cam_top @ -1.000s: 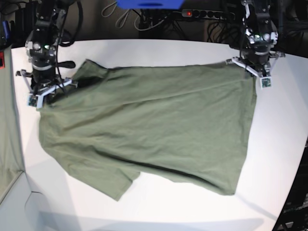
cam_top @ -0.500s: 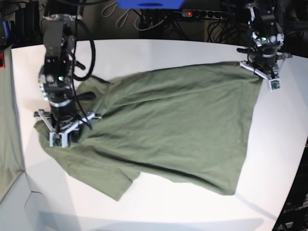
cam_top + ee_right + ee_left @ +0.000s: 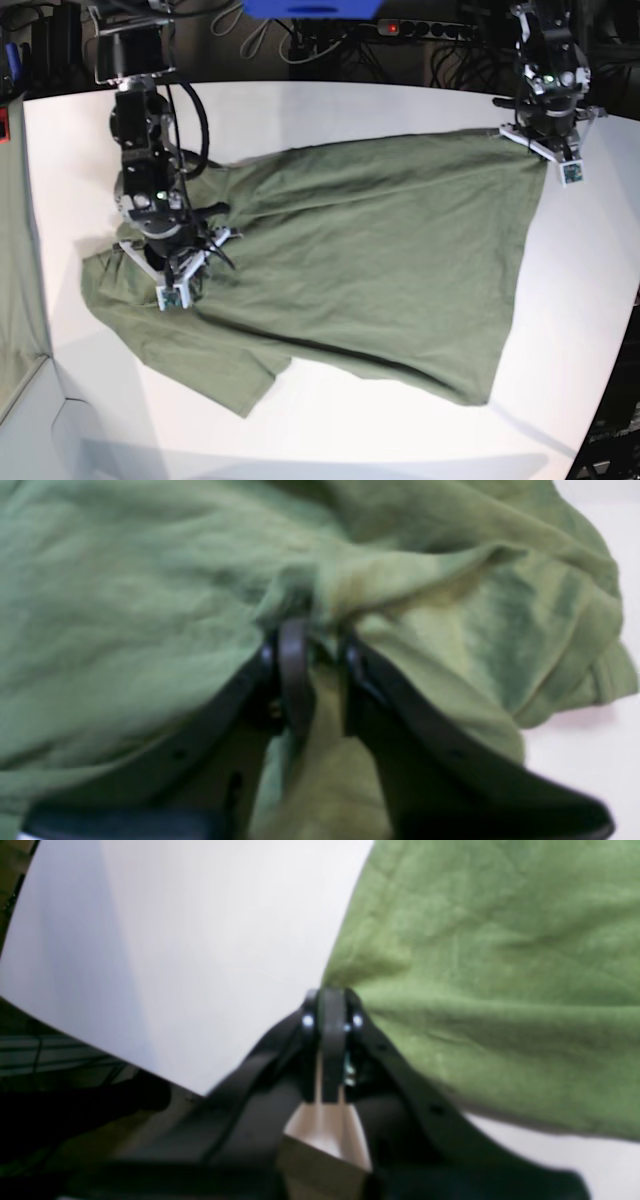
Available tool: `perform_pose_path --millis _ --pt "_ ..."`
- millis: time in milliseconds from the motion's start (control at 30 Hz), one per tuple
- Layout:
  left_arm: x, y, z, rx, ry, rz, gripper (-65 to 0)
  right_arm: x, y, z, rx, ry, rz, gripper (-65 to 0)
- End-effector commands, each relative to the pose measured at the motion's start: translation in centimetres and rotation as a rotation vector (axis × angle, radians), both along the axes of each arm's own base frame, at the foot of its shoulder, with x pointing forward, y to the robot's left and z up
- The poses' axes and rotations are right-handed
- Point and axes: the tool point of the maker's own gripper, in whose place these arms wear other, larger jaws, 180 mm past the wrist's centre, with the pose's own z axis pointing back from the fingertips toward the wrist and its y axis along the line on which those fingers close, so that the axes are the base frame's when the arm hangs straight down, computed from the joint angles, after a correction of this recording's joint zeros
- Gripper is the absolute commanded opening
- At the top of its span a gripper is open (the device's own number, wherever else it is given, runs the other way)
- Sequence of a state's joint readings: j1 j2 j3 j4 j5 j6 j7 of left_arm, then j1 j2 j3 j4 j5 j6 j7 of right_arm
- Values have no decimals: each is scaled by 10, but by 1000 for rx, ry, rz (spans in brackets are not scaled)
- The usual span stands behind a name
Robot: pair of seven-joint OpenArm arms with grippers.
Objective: Layout the t-shirt on the table in an organized manner, then fold the t-shirt properly
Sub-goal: 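Pull the grasped fabric with the right gripper back toward its shoulder corner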
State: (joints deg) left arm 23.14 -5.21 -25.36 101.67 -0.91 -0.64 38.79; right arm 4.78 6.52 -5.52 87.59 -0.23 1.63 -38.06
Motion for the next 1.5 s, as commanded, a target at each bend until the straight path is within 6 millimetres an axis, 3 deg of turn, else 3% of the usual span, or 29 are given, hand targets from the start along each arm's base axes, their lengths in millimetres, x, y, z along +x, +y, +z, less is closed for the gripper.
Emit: perform_pose_path --millis 0,133,267,367,567,733,967,1067,1233,1367,1467 --pt "6 4 11 23 -36 -5 -646 10 -3 19 -4 -67 -5 -492" --pt "6 4 10 24 -35 -5 -646 3 -15 27 -44 -90 6 -403" --pt "11 5 12 23 -45 -4 -646 -1 -31 32 -80 -99 -1 -372" --pt "13 4 13 21 -48 -3 -646 -5 -57 18 -111 -56 -40 -373" --pt "13 3 12 19 -48 -5 -646 -11 -86 -1 -114 2 -117 -373" --pt "13 2 12 17 -47 -6 -646 -15 -88 -4 -114 10 -121 -373" --pt "13 2 11 16 -46 -5 -646 -34 -85 -22 -110 59 -120 -375" --pt "13 2 11 16 -46 -5 -646 -39 -82 -26 -103 69 -117 -429" --pt "13 2 12 17 -47 -6 -646 -45 -79 -31 -91 84 -123 -650" --pt "13 2 12 17 -47 -6 -646 -50 -76 -28 -91 76 -117 -650" --pt "13 2 12 17 -47 -6 -646 -52 -73 -12 -93 34 -108 -650"
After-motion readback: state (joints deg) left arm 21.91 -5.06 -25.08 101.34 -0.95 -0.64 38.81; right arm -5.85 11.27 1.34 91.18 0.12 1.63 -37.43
